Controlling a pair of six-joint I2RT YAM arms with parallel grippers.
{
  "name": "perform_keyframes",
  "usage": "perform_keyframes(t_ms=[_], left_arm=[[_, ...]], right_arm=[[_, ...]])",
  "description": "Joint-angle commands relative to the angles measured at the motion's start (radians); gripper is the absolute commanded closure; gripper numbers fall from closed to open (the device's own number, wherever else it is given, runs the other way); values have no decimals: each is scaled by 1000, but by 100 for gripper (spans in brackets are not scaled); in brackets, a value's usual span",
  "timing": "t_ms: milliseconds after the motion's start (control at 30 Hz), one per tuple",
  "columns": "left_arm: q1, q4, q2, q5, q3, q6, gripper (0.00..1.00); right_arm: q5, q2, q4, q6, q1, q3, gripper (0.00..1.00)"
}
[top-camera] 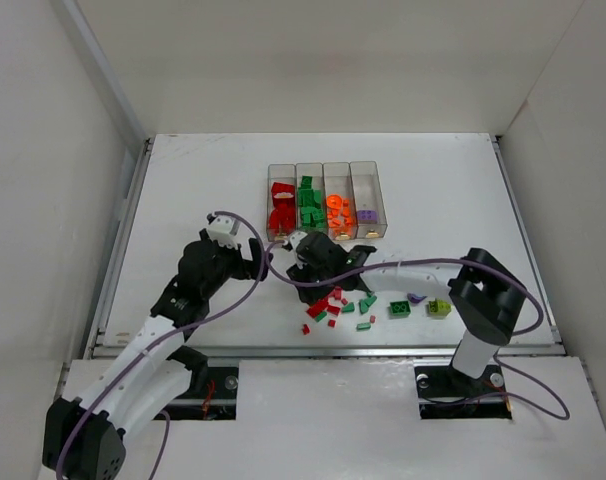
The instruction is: Sort the legos into containers by color
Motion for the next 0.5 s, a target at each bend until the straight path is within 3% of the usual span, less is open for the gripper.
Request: perform_keyframes(t_ms=[0,467], left_arm=[[-6,75,-43,-62,-39,-47,0],[-6,104,-94,-30,-59,-29,0]], right_arm=[[49,34,-7,9,27,62,51],[154,137,-76,32,108,87,50]])
